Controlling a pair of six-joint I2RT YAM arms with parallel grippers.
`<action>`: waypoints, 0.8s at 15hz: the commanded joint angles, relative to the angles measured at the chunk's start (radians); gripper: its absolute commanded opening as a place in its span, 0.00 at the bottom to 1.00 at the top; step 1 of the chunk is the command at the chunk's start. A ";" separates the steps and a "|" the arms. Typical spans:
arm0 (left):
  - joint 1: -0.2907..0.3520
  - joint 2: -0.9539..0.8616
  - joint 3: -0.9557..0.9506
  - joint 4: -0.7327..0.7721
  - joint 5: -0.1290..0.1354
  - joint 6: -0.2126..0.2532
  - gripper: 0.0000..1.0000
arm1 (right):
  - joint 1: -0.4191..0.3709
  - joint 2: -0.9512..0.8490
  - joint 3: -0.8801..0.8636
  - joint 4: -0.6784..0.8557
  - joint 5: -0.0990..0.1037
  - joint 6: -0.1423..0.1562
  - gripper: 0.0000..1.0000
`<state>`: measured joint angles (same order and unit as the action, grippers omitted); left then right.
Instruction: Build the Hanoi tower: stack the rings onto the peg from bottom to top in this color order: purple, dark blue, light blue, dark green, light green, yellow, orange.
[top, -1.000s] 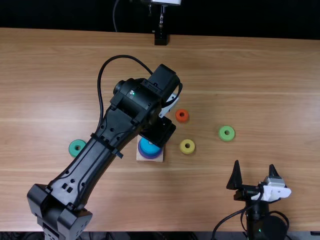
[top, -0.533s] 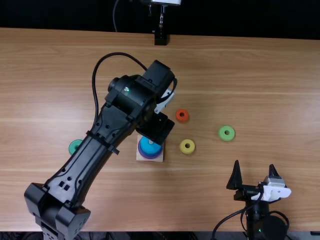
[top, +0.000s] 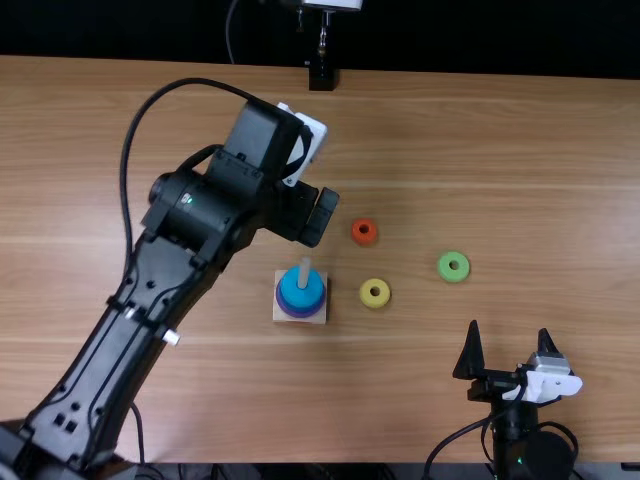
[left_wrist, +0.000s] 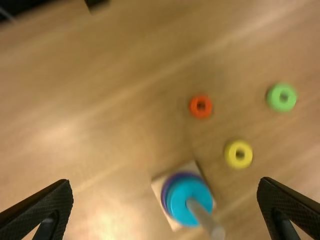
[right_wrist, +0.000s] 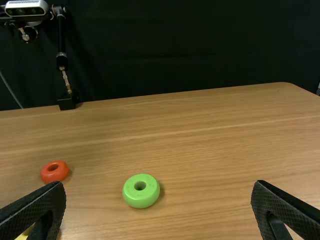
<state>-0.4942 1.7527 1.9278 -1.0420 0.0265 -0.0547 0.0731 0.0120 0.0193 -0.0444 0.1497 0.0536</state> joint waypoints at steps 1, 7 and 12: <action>0.051 -0.085 -0.089 0.035 -0.027 0.007 1.00 | -0.009 -0.012 -0.005 0.003 -0.001 0.002 1.00; 0.221 -0.226 -0.250 0.074 -0.251 0.003 1.00 | -0.009 -0.012 -0.005 0.003 -0.001 0.002 1.00; 0.370 -0.308 -0.601 0.206 -0.181 0.001 1.00 | -0.009 -0.012 -0.005 0.003 -0.001 0.002 1.00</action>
<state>-0.1410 1.4498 1.3479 -0.8223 -0.2089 -0.0559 0.0731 0.0120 0.0193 -0.0444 0.1497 0.0536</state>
